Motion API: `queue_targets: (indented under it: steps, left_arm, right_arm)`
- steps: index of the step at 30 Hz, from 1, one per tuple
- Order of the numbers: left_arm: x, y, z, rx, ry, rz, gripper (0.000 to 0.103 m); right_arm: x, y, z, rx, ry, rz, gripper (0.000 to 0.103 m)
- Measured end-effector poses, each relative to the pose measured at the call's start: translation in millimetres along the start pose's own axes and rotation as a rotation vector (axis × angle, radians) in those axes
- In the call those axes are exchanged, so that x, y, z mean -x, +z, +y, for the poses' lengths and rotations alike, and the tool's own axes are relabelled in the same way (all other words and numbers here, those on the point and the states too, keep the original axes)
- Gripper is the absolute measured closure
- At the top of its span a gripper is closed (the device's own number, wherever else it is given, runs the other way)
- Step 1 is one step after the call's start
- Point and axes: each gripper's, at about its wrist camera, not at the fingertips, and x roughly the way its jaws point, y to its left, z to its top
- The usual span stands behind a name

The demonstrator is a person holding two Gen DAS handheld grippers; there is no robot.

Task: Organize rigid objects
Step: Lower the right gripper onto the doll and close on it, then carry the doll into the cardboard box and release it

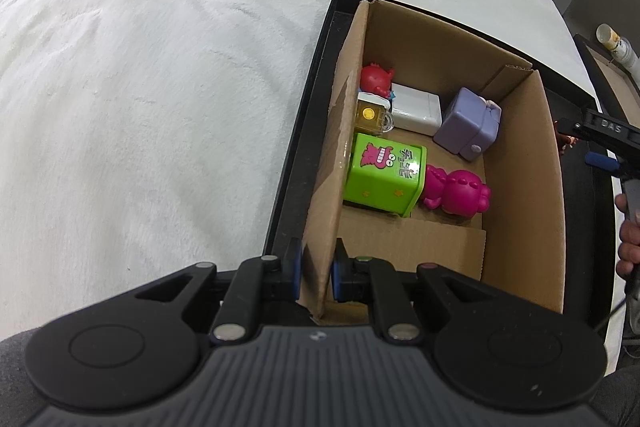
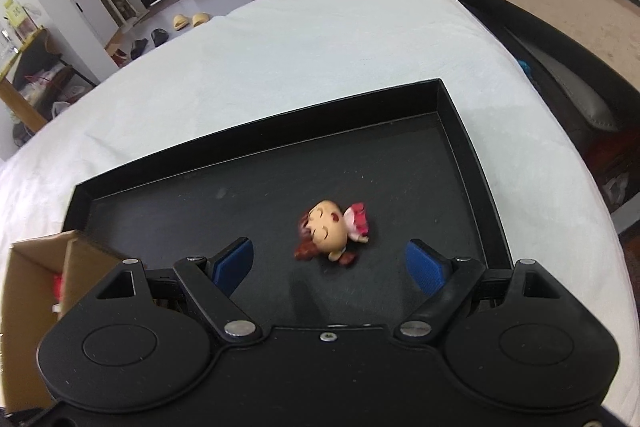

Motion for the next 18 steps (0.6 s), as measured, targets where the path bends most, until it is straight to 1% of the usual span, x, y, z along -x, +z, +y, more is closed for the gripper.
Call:
queue_targets:
  steps: [4,9,11,12,13,14,15,18]
  left_arm:
    - [-1,1,-1,0.008,0.004,0.005,0.090]
    - [-1,1,1,0.010,-0.001,0.005,0.090]
    - [-1,1,2,0.009,-0.005,0.006,0.090]
    - [-1,1,3,0.009,-0.007,0.008,0.090]
    - [-2,1,3,0.008,-0.007,0.009,0.090]
    - [-2,2,2,0.005,-0.006,0.011,0.090]
    - [-2,2,1,0.002,-0.003,0.011,0.090]
    - [-1,2,-5,-0.025,0.009,0.006,0.090]
  right_arm:
    - [-11,1,4,0.032,-0.026,-0.012,0.022]
    - [-13,0,10,0.080,-0.085,-0.054,0.023]
    - [-14,-2,10,0.093,-0.089,-0.065,0.025]
    - [-14,-2,11,0.099,-0.094,-0.069,0.029]
    - [-14,-3,11,0.108,-0.104,-0.069,0.040]
    - [-15,-2,13,0.111,-0.102,-0.065,0.046]
    - [-15,-3,11,0.102,-0.082,-0.059,0.060]
    - [-11,-4,10,0.083,-0.061,-0.044,0.061]
